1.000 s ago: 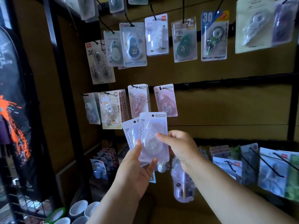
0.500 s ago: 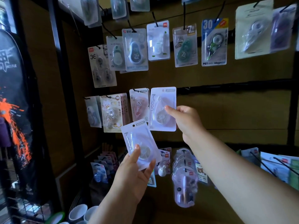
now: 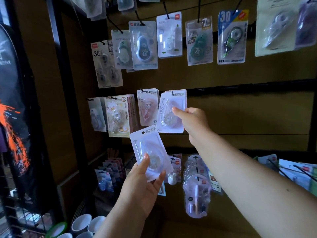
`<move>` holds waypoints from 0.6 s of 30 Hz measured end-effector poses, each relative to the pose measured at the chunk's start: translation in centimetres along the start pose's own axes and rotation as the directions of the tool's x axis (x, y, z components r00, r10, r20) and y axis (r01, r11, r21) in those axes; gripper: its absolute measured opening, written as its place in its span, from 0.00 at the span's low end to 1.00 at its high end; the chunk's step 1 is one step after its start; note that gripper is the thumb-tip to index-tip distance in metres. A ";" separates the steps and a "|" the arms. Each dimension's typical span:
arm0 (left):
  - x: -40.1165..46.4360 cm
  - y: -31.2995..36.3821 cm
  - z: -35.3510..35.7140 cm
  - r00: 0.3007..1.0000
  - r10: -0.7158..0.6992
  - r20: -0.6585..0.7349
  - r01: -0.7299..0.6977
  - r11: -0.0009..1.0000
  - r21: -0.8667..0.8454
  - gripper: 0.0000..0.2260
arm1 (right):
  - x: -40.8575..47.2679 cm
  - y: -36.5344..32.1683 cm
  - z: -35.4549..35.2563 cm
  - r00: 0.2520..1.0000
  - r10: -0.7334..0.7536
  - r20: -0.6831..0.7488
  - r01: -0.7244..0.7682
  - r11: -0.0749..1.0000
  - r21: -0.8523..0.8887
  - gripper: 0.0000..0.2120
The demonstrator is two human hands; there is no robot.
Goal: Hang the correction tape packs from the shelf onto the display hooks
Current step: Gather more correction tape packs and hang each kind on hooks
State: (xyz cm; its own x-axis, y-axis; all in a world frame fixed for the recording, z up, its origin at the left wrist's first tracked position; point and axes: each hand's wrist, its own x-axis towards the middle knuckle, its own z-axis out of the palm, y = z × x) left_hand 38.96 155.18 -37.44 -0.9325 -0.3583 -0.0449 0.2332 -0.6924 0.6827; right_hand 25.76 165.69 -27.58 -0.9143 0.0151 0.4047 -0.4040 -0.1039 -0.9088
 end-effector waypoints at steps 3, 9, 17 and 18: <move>0.3 -0.1 -0.2 1.000 -0.004 -0.008 0.004 1.000 0.001 0.11 | 1.2 0.5 0.3 1.000 0.021 -0.012 -0.021 0.999 -0.031 0.14; 1.0 -0.4 -0.7 0.999 -0.020 -0.029 0.020 1.000 -0.003 0.11 | 4.1 1.4 0.6 0.997 0.048 -0.059 -0.056 0.986 -0.156 0.15; 1.9 -0.6 -1.5 0.999 -0.031 -0.018 0.031 0.999 0.011 0.12 | 5.2 3.4 0.5 0.993 0.100 -0.063 -0.114 0.952 -0.284 0.22; 1.9 -0.6 -1.5 0.999 -0.029 -0.013 0.029 0.999 0.014 0.12 | 4.9 3.8 0.2 0.992 0.107 -0.070 -0.122 0.950 -0.286 0.22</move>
State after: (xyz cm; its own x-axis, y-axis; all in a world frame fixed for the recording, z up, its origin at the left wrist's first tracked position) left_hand 37.48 153.99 -39.00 -0.9352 -0.3463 -0.0743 0.2019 -0.6938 0.6913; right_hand 19.80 165.14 -29.01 -0.9519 0.0733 0.2974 -0.2802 0.1837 -0.9422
